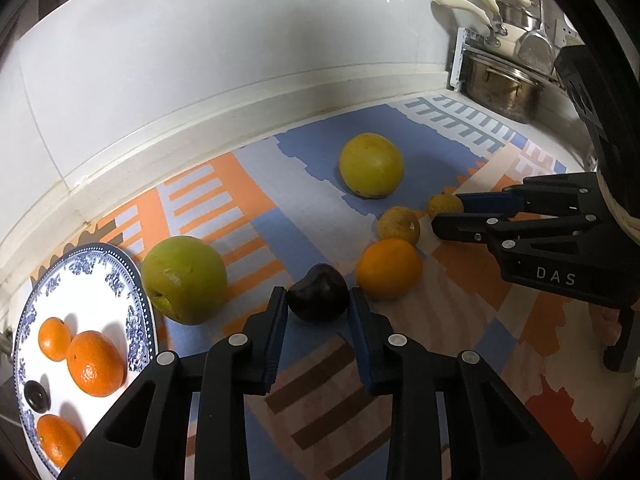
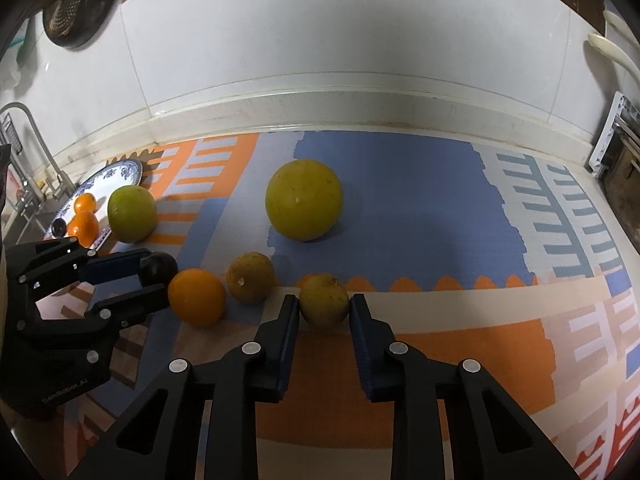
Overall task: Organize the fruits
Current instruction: 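Grasp another dark plum with the left tool while the right tool grasps a small yellow fruit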
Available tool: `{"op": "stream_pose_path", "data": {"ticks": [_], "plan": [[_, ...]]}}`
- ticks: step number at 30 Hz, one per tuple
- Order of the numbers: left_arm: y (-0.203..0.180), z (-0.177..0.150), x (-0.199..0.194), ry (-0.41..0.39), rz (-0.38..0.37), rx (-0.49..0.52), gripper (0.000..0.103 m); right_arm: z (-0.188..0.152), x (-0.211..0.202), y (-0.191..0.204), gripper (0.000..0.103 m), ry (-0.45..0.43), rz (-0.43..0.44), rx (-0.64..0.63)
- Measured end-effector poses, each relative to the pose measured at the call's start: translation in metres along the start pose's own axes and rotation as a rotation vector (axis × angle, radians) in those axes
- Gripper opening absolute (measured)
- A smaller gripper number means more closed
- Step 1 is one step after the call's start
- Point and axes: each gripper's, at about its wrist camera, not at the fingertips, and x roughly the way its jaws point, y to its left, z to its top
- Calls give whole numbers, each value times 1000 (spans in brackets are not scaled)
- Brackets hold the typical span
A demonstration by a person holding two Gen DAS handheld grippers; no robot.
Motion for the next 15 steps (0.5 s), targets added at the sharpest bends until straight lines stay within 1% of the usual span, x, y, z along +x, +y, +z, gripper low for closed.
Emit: {"op": "stream_pose_path", "data": {"ticks": [8, 15], "plan": [[0, 1, -15, -31, 11, -23, 30, -1, -12, 5, 27, -27, 12, -7], [2, 1, -36, -68, 27, -57, 30, 4, -29, 15, 27, -63, 36, -23]]}}
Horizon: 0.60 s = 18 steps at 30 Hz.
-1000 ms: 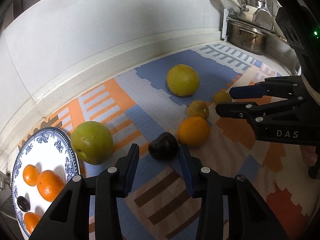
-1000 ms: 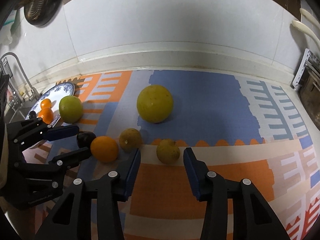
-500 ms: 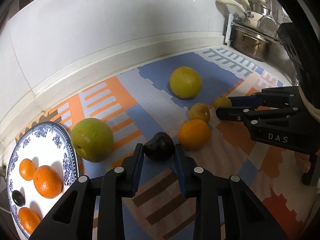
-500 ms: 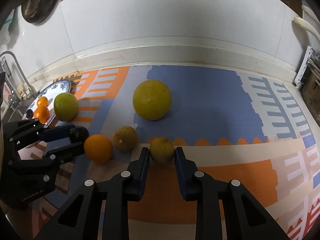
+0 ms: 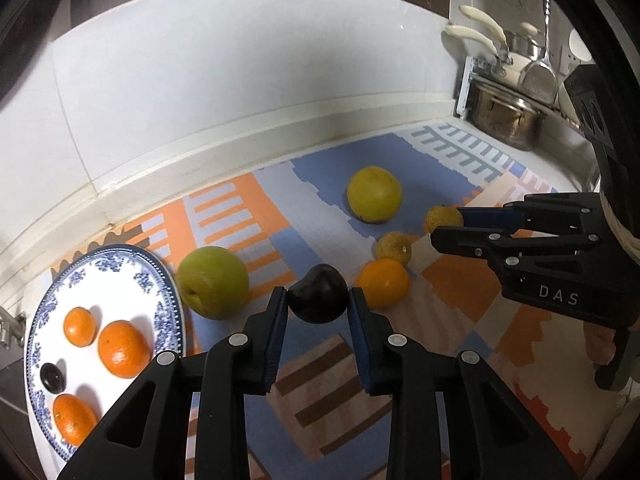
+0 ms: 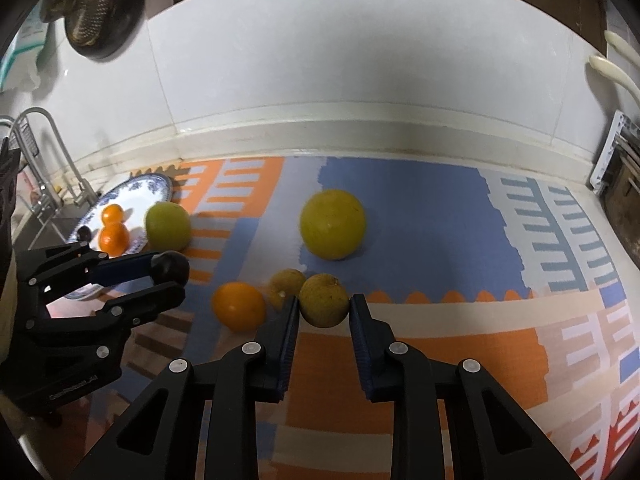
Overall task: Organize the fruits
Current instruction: 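Grasp another dark plum with the left tool while the right tool grasps a small yellow fruit, then carry the plum and yellow fruit onto the plate and open both tools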
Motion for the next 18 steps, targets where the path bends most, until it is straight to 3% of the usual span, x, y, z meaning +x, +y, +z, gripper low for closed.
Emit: {"op": "stream_pose_path", "data": {"ticks": [18], "plan": [[25, -10, -58, -95, 88, -133, 30, 19, -34, 51, 27, -86, 94, -101]]}}
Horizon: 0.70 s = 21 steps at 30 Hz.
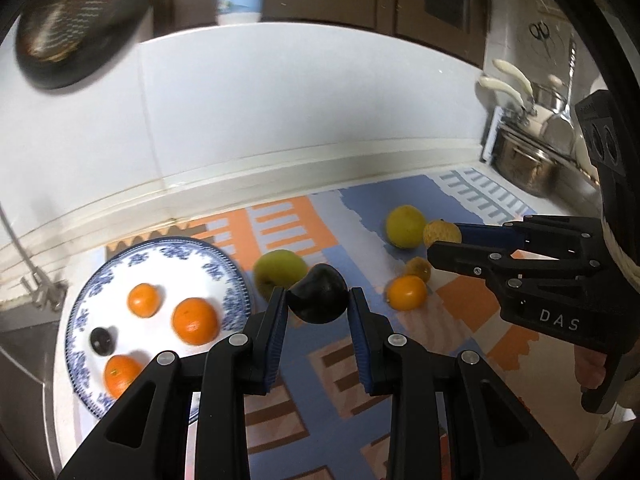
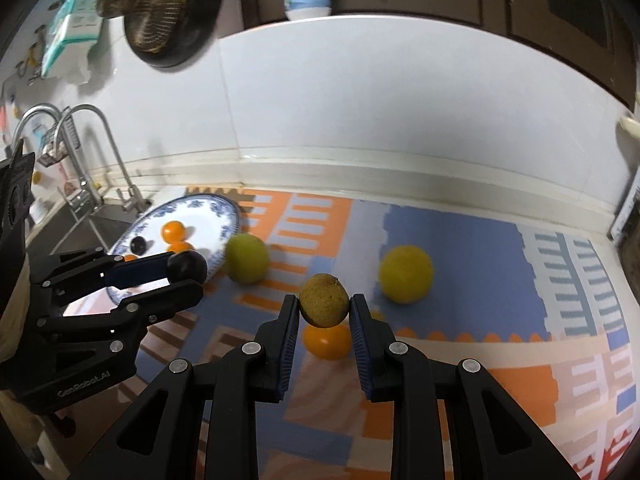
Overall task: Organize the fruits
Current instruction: 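Carry the plum and yellow fruit onto the plate and open both tools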
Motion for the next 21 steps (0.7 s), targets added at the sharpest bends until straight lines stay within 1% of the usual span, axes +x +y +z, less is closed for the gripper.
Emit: {"op": "stream_pose_path", "data": {"ticks": [10, 21], "plan": [[34, -8, -22, -13, 89, -99, 30, 16, 0, 39, 27, -31, 83, -63], [73, -16, -37, -26, 187, -162, 30, 37, 13, 80, 27, -48, 194, -93]]}}
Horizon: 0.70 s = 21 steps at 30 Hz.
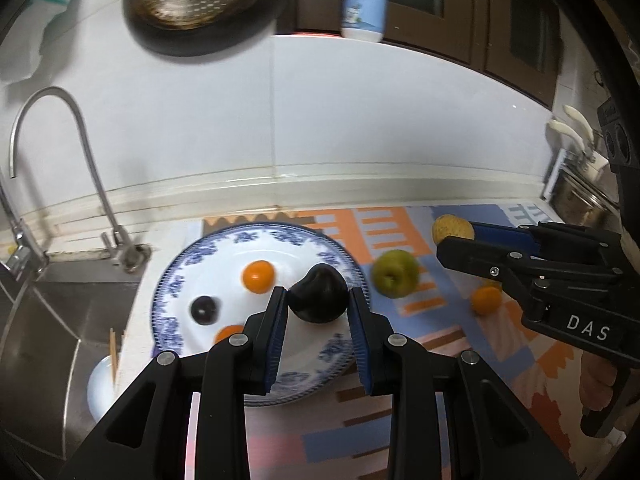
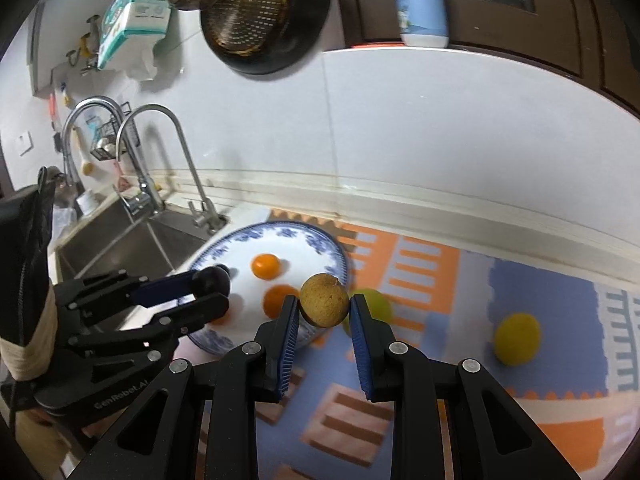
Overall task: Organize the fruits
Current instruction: 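Carry the plum and yellow fruit onto the plate and open both tools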
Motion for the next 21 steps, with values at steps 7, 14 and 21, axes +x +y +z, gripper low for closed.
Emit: {"op": "stream_pose_path", "data": {"ticks": [7, 14, 21], "plan": [[22, 7, -1, -29, 42, -3, 30, 20, 20, 18, 27, 3, 56, -8], [42, 18, 7, -29, 85, -4, 30, 41, 44, 28, 27, 11, 78, -18], [67, 25, 37, 46, 94, -53, 30, 52, 75, 28, 27, 74, 42, -7]]}}
